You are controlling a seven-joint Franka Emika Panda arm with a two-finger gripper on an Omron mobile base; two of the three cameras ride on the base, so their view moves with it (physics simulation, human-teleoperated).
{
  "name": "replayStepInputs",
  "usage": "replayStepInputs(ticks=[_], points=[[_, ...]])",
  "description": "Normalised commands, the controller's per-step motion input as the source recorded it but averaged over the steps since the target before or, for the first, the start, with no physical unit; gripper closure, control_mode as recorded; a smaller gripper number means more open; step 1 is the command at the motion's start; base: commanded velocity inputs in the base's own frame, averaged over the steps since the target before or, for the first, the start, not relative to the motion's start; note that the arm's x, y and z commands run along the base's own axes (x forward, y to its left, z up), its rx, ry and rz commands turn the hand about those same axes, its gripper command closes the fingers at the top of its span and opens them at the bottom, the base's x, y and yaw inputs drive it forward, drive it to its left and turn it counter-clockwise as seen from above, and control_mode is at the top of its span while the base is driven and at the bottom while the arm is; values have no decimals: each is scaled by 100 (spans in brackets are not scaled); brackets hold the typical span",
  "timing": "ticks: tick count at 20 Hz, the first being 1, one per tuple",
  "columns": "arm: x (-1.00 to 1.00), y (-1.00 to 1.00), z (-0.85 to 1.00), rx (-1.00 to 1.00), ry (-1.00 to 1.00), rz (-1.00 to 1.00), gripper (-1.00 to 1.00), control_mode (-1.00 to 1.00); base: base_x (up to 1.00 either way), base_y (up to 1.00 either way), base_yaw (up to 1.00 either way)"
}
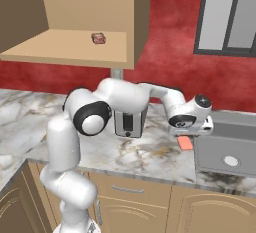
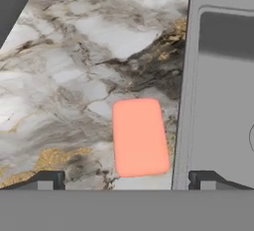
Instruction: Locate and retrieve the bar soap and bar soap from the cabinet. Place them next to the sink.
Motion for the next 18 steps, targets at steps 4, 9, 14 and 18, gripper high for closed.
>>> replayStepInputs(ticks=[4, 9, 14, 18], points=[[-64, 29, 35, 0, -7, -5, -100, -100, 0, 0, 0], [-68, 51, 35, -2, -5, -4, -100, -100, 0, 0, 0], [-67, 65, 33, -11, -4, -1, -100, -100, 0, 0, 0], [-52, 45, 39, -9, 1, -6, -100, -100, 0, 0, 0]])
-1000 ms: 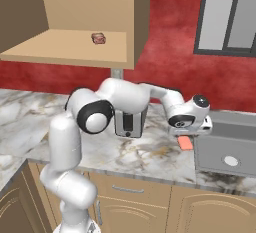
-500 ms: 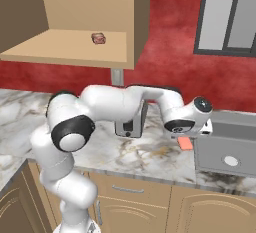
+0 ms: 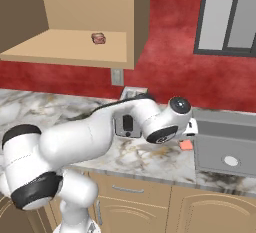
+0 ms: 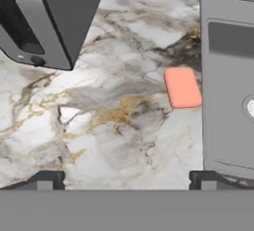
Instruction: Locate and retrieve the bar soap and bar soap from the cabinet. Place them next to the sink.
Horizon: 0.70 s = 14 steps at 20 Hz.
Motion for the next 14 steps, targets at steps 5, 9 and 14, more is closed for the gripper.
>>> replayStepInputs(ticks=[5, 9, 14], points=[[-52, 41, 51, 0, 0, -16, -100, -100, 0, 0, 0], [-41, 8, 27, 2, 0, -32, -100, -100, 0, 0, 0], [-33, 35, 25, 0, -2, -26, -100, -100, 0, 0, 0]])
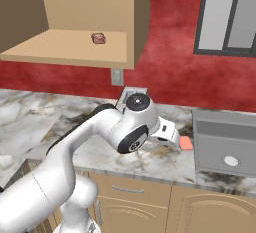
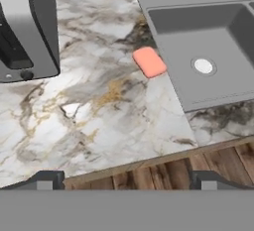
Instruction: Locate and retrieve the bar soap and bar soap from the cabinet. Place them next to the sink.
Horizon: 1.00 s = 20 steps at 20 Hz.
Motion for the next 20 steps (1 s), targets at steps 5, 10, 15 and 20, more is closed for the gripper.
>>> replayStepInputs(ticks=[5, 10, 15, 20], points=[[-3, 69, 20, 0, -4, -14, -100, -100, 0, 0, 0], [-18, 74, 24, 3, -4, -3, -100, -100, 0, 0, 0], [-43, 68, 39, 3, -1, 5, -100, -100, 0, 0, 0], [-43, 68, 37, 0, 5, 17, -100, -100, 0, 0, 0]])
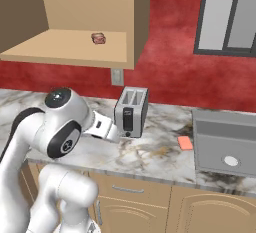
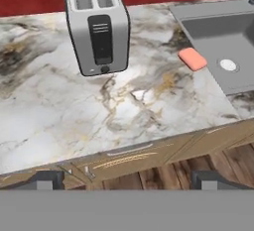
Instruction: Locate and retrieve the bar soap and bar soap from the cabinet. Place them next to the sink.
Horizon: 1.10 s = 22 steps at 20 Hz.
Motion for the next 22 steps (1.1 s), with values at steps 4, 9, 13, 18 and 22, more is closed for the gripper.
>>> replayStepInputs(ticks=[4, 9, 13, 18, 22], points=[[-39, 73, 50, -5, 7, 17, -100, -100, 0, 0, 0], [-44, 43, 53, -6, -3, 15, -100, -100, 0, 0, 0], [-46, 25, 60, -3, -11, 6, -100, -100, 0, 0, 0], [-49, 21, 45, 1, -23, 4, -100, -100, 0, 0, 0], [-36, 38, 49, 0, -21, 7, -100, -100, 0, 0, 0]])
